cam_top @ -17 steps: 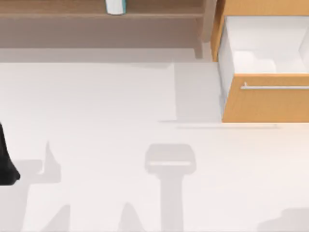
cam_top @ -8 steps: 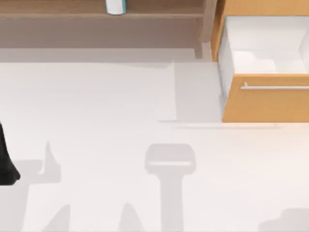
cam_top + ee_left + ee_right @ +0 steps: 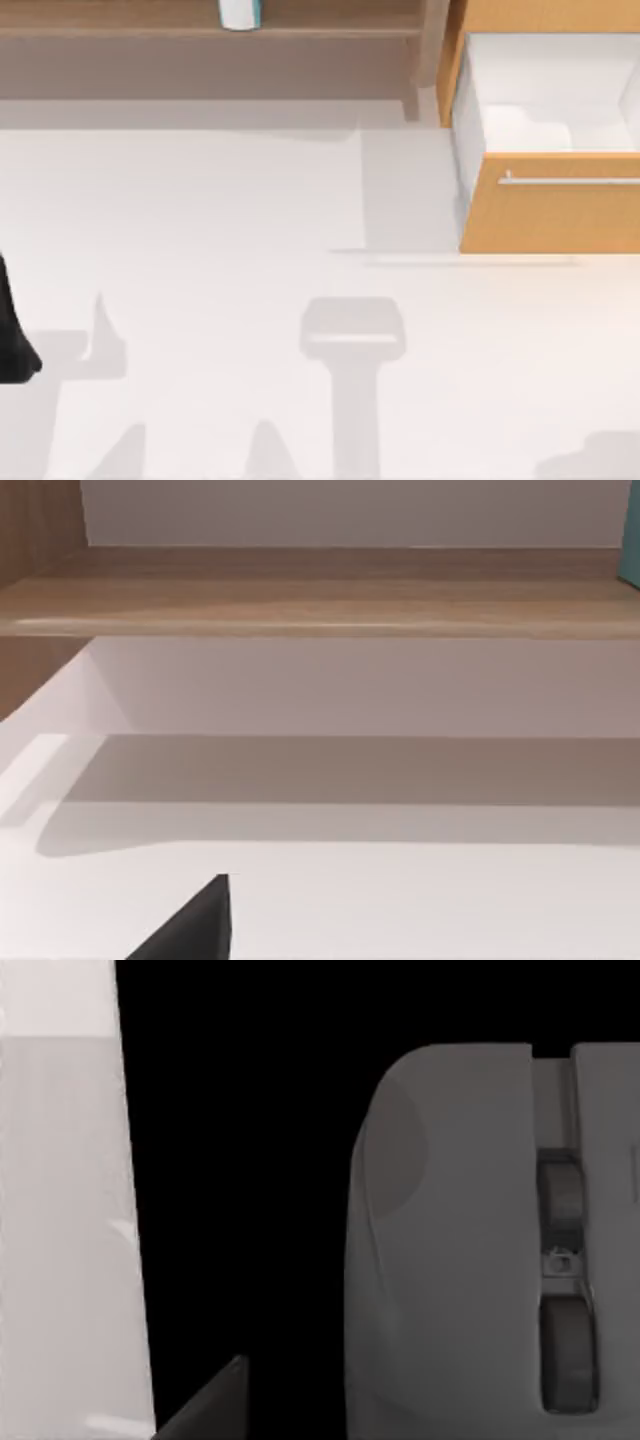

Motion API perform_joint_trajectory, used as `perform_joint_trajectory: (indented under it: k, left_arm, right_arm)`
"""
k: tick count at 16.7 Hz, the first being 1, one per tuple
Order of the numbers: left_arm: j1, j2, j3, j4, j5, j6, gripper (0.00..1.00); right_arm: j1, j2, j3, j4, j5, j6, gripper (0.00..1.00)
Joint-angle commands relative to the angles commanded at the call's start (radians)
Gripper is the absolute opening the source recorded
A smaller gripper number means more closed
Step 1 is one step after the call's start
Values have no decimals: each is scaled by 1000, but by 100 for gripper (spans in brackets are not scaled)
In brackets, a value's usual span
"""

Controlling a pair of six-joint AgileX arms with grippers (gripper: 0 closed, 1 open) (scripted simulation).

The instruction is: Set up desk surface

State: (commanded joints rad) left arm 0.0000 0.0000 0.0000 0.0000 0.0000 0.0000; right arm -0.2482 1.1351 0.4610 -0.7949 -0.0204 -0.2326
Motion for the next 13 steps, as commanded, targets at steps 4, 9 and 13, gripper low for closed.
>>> perform_joint_trajectory:
  k: [4,9,13]
  left_arm:
    - [0,0,0,0,0,0,100]
    - [0,0,0,0,0,0,100]
    - [0,0,0,0,0,0,100]
  right_arm:
    - [0,0,1,0,0,0,100]
    - [13,-6,20,96,25,-46,100]
    - [47,17,16,346,83,-164,100]
